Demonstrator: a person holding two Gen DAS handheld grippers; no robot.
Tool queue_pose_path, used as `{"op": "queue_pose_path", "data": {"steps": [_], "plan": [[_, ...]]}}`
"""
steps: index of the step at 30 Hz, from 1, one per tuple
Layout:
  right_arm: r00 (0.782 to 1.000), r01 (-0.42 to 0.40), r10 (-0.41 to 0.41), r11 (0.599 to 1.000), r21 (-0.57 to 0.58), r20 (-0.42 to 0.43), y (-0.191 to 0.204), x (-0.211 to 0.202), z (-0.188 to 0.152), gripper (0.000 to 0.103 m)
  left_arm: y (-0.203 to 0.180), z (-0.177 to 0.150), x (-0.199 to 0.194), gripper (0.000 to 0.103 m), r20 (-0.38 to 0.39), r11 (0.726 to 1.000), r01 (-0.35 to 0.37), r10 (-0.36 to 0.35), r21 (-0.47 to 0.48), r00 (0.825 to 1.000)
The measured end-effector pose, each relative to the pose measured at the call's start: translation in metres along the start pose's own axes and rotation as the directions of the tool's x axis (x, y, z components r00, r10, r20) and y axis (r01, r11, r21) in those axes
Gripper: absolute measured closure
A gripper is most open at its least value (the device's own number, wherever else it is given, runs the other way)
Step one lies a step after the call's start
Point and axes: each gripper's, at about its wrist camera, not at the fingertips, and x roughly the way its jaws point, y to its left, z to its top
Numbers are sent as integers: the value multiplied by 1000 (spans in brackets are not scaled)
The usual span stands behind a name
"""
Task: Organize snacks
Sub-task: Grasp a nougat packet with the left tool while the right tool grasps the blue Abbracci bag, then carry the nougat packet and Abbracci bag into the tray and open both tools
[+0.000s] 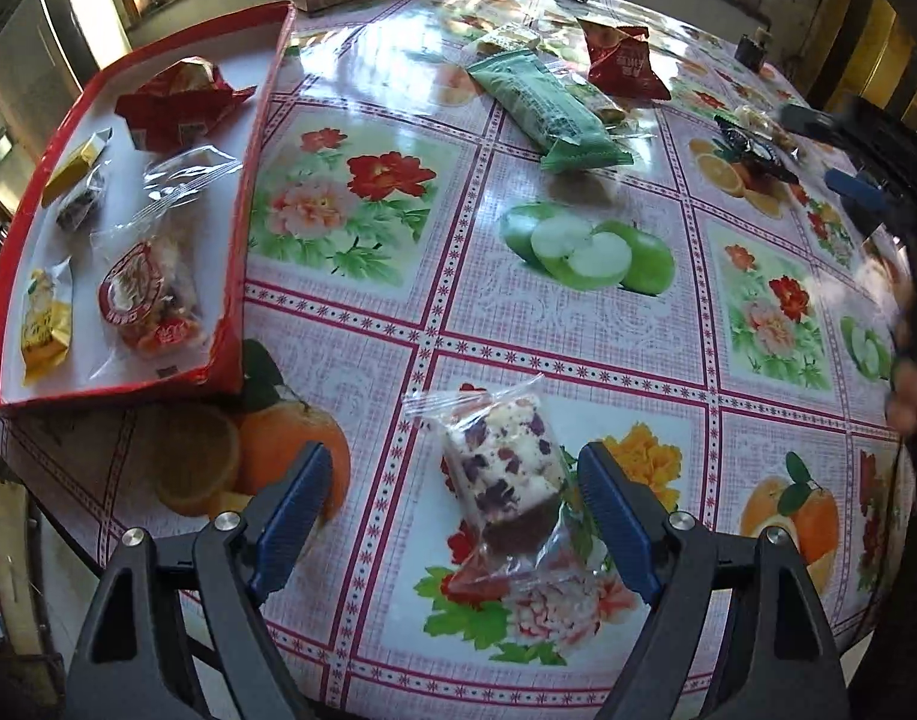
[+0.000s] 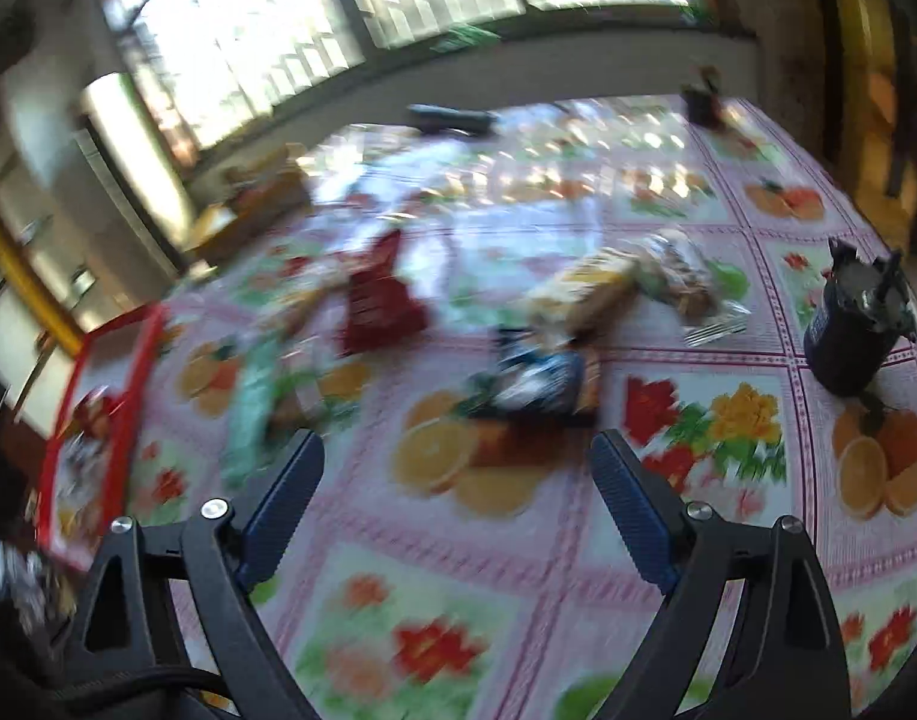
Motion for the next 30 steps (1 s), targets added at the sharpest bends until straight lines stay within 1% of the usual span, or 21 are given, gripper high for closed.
{"op": "queue_pose_path", "data": {"steps": [4, 5, 7, 9, 10, 11, 12, 13, 14, 15, 18, 19, 21, 22, 27, 30], "plan": [[996, 74, -75, 997, -16, -51, -6, 37, 17, 13, -4, 3, 3, 18, 19, 1000, -1, 1, 18, 1000], [992, 108, -110, 993, -38, -57, -4, 45, 20, 16, -4, 3, 3, 18, 28, 1000, 3, -4, 25, 1000], [982, 162, -169, 983, -84, -87, -3, 61, 21, 26, -5, 4, 4, 18, 39, 999, 12, -13, 39, 999], [974, 204, -216, 969, -140, -74, 2, 67, 18, 42, -2, 3, 4, 19, 46, 999, 24, -26, 47, 999], [971, 216, -229, 963, -160, -70, 5, 66, 16, 45, -2, 3, 4, 20, 53, 998, 28, -31, 52, 998], [972, 210, -224, 963, -170, -67, 6, 65, 14, 46, -1, 3, 4, 24, 60, 998, 29, -32, 57, 998], [974, 201, -216, 964, -176, -66, 7, 63, 11, 49, -1, 3, 2, 35, 69, 998, 30, -34, 60, 997], [976, 194, -208, 965, -179, -60, 8, 60, 9, 50, 0, 2, 0, 44, 82, 997, 38, -43, 67, 996], [979, 182, -195, 967, -177, -56, 10, 55, 6, 51, -1, 2, -1, 65, 90, 996, 45, -52, 72, 995], [984, 161, -172, 972, -170, -52, 10, 49, 2, 52, -1, 2, -2, 71, 93, 996, 49, -56, 75, 994], [993, 109, -115, 983, -146, -34, 14, 34, -6, 52, 2, 3, -4, 72, 96, 996, 58, -64, 66, 993], [997, 71, -74, 989, -129, -21, 15, 25, -10, 52, 2, 3, -5, 72, 97, 997, 57, -62, 61, 993], [1000, 29, -29, 995, -98, -5, 17, 11, -15, 52, 3, 2, -8, 73, 103, 997, 52, -58, 61, 993], [1000, -14, 15, 997, -76, 12, 16, -1, -19, 52, 1, 2, -10, 73, 112, 997, 43, -51, 69, 992], [991, -121, 121, 993, -2, 63, 18, -40, -42, 52, -4, 6, -29, 73, 181, 995, 8, -25, 94, 983], [986, -147, 147, 989, -5, 73, 25, -55, -51, 52, 1, 18, -37, 73, 226, 997, -18, 2, 69, 974]]}}
